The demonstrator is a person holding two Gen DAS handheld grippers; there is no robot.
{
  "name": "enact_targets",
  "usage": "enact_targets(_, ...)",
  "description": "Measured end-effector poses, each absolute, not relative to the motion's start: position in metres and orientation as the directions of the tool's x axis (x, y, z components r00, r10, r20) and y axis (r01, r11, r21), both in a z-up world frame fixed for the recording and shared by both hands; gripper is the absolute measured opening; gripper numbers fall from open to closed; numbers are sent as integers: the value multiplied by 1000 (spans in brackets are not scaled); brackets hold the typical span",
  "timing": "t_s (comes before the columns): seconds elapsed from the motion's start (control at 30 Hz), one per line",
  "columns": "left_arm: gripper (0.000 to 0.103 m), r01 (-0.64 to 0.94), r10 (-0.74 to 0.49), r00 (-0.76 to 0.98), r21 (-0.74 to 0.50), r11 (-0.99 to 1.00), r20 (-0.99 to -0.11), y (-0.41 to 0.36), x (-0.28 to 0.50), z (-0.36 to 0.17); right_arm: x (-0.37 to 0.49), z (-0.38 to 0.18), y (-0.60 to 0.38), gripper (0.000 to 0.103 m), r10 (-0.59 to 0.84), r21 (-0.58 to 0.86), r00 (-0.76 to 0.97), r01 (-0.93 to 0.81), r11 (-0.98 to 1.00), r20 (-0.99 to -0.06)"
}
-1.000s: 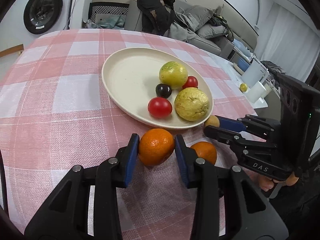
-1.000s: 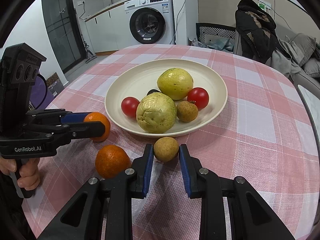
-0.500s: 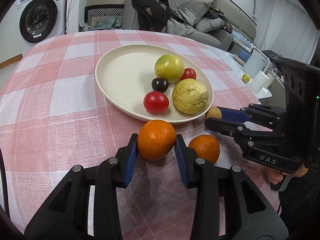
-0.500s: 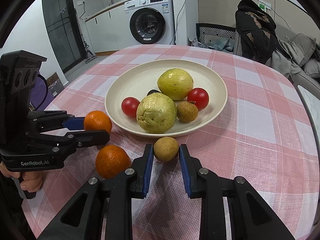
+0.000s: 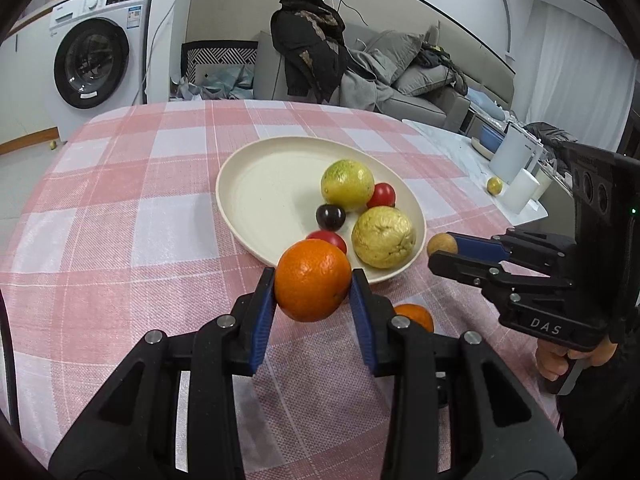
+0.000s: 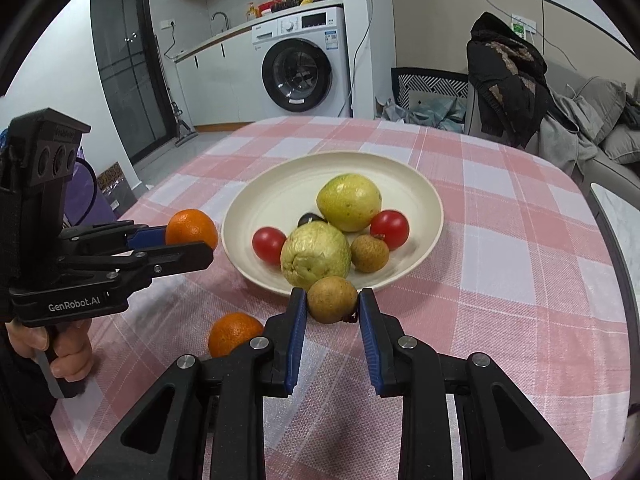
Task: Organize fruits
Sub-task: 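Carry the brown fruit and orange onto the cream plate and open both tools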
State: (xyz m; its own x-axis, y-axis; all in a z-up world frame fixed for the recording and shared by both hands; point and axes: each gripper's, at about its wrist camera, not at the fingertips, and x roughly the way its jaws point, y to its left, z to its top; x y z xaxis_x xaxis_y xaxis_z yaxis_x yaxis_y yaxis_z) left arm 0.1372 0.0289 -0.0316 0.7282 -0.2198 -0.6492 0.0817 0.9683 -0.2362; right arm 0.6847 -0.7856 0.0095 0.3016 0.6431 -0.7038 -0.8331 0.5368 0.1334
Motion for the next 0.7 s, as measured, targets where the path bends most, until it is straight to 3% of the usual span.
enact_targets(0.7,33,54,-147,790,-172,984,-596,28,152,4,726,50,-795,27,677,220,400,-738,637,-619)
